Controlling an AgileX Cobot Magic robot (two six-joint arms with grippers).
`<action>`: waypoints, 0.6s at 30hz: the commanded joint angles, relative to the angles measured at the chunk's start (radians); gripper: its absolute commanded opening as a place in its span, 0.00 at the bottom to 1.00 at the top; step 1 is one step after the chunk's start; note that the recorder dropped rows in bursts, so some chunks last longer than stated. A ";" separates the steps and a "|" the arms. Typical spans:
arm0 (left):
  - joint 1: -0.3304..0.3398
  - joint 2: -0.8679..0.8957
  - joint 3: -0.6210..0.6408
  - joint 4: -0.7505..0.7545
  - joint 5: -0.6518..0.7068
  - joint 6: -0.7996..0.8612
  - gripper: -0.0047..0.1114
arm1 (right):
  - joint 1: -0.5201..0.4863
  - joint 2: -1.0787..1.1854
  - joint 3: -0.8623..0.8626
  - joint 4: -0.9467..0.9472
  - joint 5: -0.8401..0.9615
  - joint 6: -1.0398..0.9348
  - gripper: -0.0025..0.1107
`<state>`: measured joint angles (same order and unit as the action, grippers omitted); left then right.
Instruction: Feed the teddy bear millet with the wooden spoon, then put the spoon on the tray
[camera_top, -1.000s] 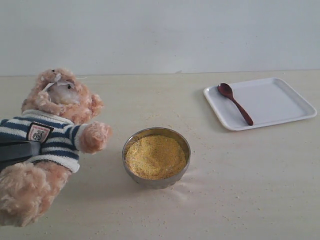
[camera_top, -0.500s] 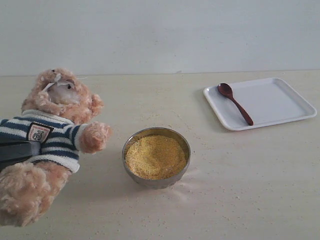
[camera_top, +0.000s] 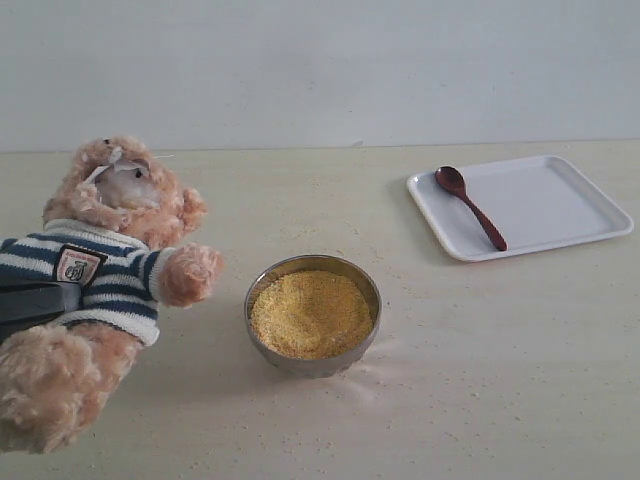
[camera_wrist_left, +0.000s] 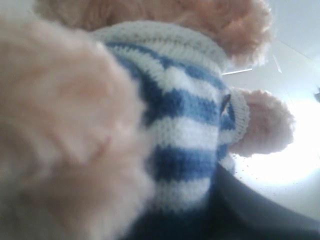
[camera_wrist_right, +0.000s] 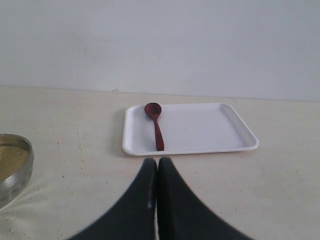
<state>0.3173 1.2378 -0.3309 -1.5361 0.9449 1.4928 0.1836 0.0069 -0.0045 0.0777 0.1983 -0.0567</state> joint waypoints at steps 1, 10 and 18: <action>0.001 -0.007 0.000 -0.018 0.022 0.004 0.08 | -0.003 -0.007 0.005 -0.004 0.000 -0.006 0.03; 0.001 -0.007 -0.003 -0.027 0.038 0.004 0.08 | -0.003 -0.007 0.005 -0.004 0.000 -0.006 0.03; 0.001 -0.007 -0.008 0.025 -0.156 -0.050 0.08 | -0.003 -0.007 0.005 -0.004 0.000 -0.006 0.03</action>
<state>0.3173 1.2378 -0.3309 -1.5291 0.8619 1.4739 0.1836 0.0069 -0.0045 0.0777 0.1983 -0.0592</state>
